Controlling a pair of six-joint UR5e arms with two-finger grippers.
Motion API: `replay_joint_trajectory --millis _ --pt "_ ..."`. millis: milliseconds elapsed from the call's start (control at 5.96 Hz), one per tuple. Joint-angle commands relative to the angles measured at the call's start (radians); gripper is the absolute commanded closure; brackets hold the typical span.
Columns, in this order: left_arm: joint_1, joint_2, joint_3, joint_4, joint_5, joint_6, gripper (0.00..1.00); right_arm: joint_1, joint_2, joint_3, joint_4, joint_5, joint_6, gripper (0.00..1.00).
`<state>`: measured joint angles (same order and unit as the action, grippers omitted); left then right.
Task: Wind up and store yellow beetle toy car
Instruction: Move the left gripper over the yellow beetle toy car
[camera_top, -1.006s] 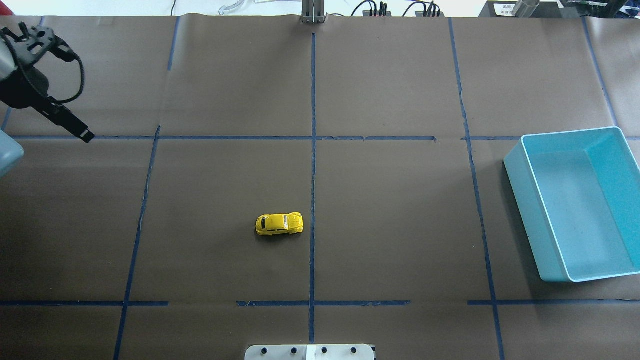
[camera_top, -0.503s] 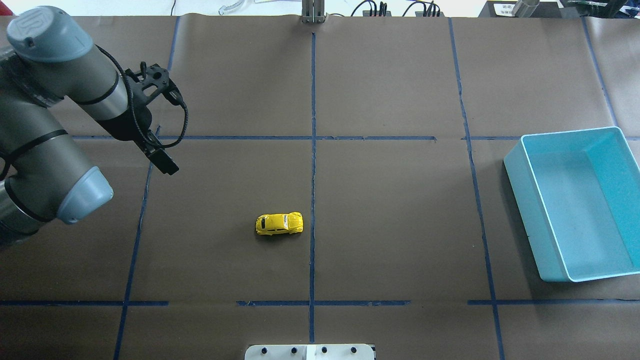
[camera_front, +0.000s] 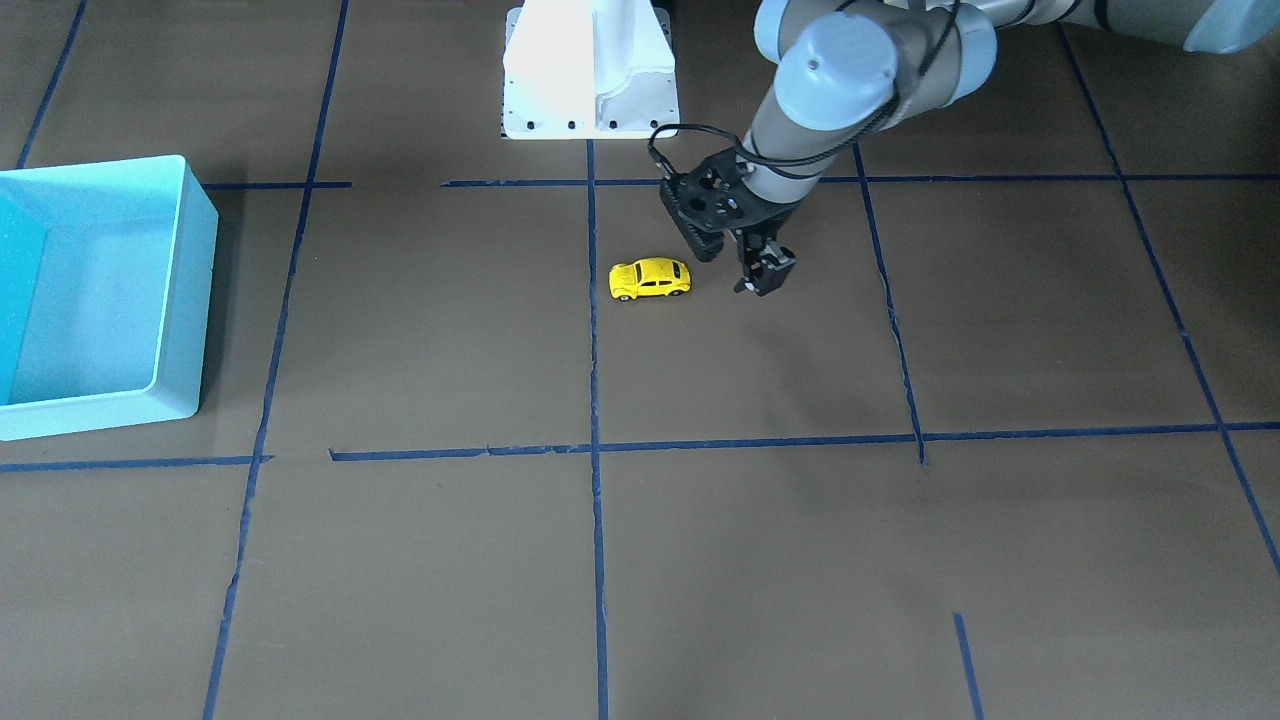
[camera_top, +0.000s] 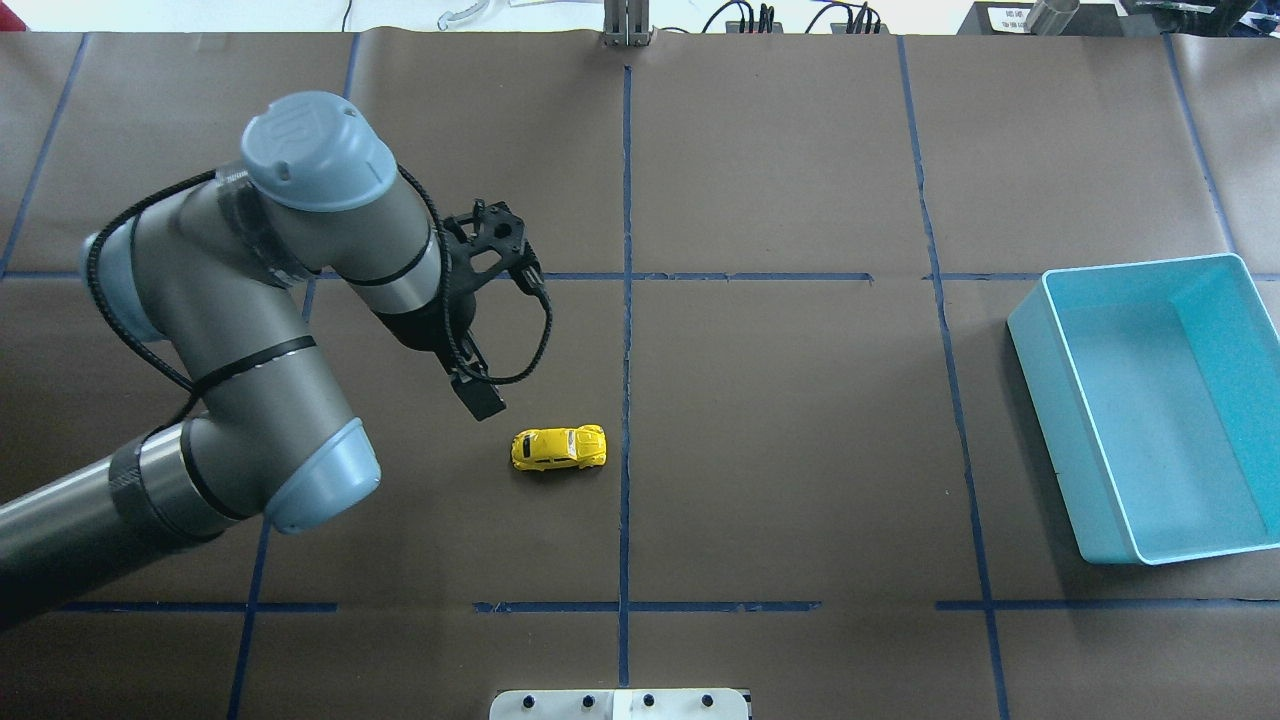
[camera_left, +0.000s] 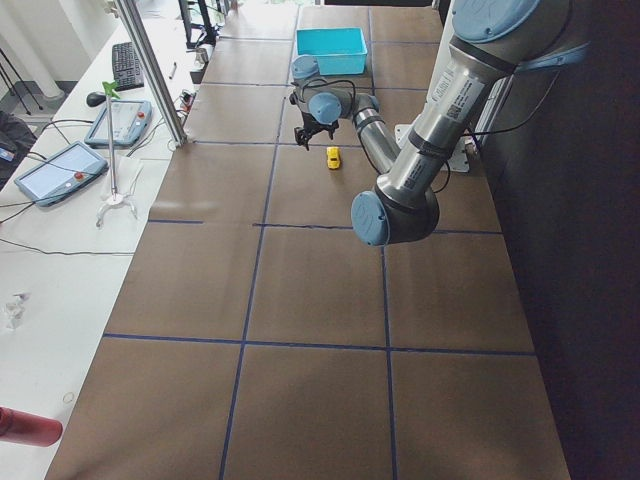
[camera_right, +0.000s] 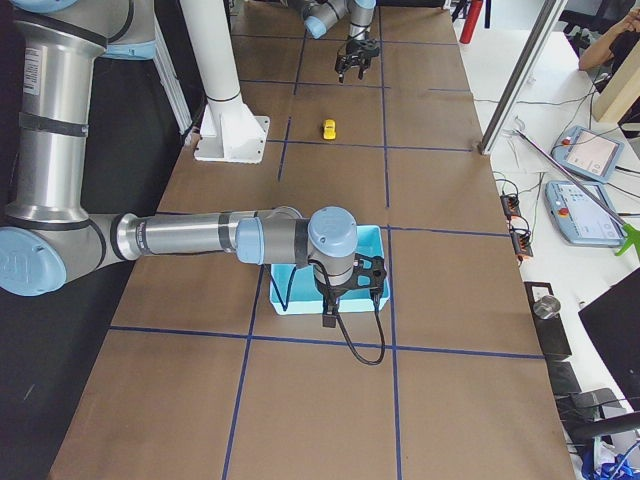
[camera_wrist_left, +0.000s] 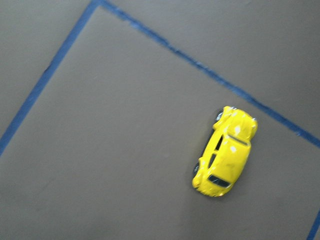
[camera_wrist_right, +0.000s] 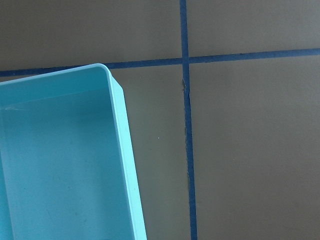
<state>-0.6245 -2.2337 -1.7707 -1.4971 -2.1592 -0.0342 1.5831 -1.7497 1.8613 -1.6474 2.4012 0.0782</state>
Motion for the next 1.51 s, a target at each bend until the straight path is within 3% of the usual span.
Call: replay_joint_trajectory --millis 0,168,335,839,1342 --pt "0.105 -0.18 0.077 0.097 0.027 0.002 0.0 0.0 -0.001 0.001 0.0 0.003 0.0 0.0" --pt "0.114 -0.229 0.092 0.201 0.035 0.008 0.0 0.0 -0.002 0.001 -0.002 0.003 0.0 0.0" --pt "0.121 -0.269 0.093 0.263 0.127 0.035 0.0 0.0 -0.007 0.002 -0.002 0.006 0.0 0.0" --pt "0.163 -0.265 0.155 0.299 0.352 0.43 0.0 0.0 -0.007 0.004 -0.002 0.006 0.002 0.0" --pt "0.18 -0.264 0.279 0.207 0.346 0.392 0.0 0.0 -0.016 0.001 -0.006 0.036 0.002 0.0"
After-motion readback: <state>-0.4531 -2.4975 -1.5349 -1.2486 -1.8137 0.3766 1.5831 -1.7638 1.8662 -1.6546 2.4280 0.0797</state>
